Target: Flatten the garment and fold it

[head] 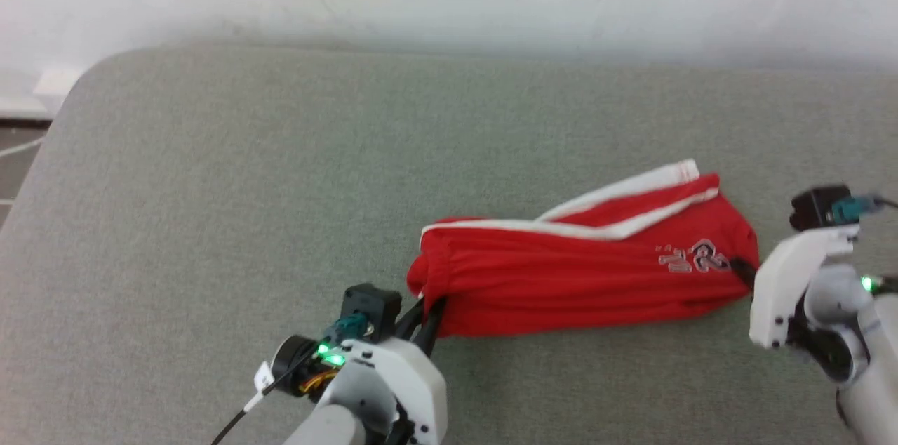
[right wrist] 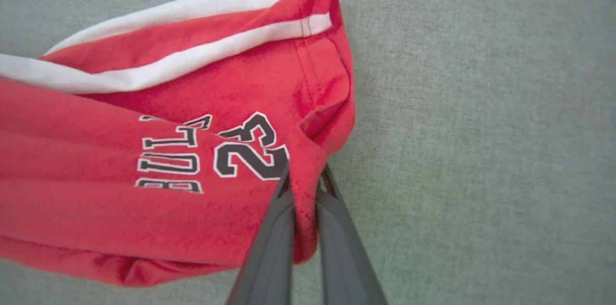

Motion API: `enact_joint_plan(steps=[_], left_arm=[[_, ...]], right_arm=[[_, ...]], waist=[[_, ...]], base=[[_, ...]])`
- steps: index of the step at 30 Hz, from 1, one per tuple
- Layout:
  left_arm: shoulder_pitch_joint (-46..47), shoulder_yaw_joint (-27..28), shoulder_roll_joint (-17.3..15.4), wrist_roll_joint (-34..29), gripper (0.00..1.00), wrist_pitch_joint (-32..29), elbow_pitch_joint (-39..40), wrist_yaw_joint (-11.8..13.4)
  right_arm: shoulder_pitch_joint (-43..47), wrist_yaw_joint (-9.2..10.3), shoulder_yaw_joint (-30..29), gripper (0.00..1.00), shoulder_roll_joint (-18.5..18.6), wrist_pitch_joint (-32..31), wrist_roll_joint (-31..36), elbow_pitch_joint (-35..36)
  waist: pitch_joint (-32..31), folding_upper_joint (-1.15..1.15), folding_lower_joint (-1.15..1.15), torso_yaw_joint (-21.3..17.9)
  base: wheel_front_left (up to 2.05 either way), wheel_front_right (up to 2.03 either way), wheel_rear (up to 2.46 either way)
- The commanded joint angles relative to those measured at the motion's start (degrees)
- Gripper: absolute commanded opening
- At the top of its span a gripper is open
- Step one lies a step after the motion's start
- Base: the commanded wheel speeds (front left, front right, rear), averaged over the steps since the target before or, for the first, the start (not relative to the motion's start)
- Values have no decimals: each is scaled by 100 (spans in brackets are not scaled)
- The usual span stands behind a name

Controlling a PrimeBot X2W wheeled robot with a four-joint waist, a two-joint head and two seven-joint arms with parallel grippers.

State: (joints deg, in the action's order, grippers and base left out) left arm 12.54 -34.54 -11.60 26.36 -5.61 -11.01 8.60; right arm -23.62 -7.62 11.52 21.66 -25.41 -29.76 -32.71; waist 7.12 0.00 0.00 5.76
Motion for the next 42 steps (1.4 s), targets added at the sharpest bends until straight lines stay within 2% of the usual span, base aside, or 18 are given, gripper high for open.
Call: enact_joint_plan(steps=[1, 6, 12, 16, 20, 27, 28, 29, 35, 42], left_arm=[[-103, 44, -80, 61, 0, -29, 50, -25], [-412, 27, -316, 169, 0, -222, 127, -54], [-795, -13, -517, 311, 0, -425, 144, -65], [-952, -28, -579, 400, 0, -517, 5, -65], [-1043, -62, -564, 474, 0, -604, -161, -52], [-944, -106, -459, 511, 0, -543, -425, -100], [-930, -111, -452, 508, 31, -525, -452, -102], [-917, -125, -446, 496, 100, -510, -474, -109], [-921, -108, -428, 505, 100, -310, -389, -133], [-1101, 106, -528, 520, 100, 171, 289, -15]], right_arm=[[239, 13, -116, 0, -17, -40, -50, 154], [1259, 13, -781, 0, -293, -257, 4, 1147], [2520, 13, -1434, 0, -889, -791, 312, 2488], [3082, 13, -1774, 0, -1291, -1127, 459, 3129], [3345, 13, -1834, 0, -1507, -1302, 579, 3396], [3367, 13, -1715, 0, -1412, -1058, 838, 3199], [3342, 13, -1711, 26, -1391, -1011, 857, 3174], [3312, 13, -1694, 100, -1351, -944, 887, 3168], [3183, 13, -1600, 100, -1091, -546, 980, 3278], [3112, 13, -1408, 100, -651, 192, 1084, 3644]], waist=[[-232, 0, 0, -153], [-413, 0, 0, -222], [-487, 0, 0, -272], [-476, 0, 0, -264], [-440, 0, 0, -250], [-408, 0, 0, -145], [-415, 0, 0, -135], [-426, 0, 0, -122], [-590, 0, 0, -44], [-852, 0, 0, 94]], base=[[0, 0, 0], [0, 0, 0], [0, 0, 0], [0, 0, 0], [0, 0, 0], [0, 0, 0], [0, 0, 0], [0, 0, 0], [0, 0, 0], [0, 0, 0]])
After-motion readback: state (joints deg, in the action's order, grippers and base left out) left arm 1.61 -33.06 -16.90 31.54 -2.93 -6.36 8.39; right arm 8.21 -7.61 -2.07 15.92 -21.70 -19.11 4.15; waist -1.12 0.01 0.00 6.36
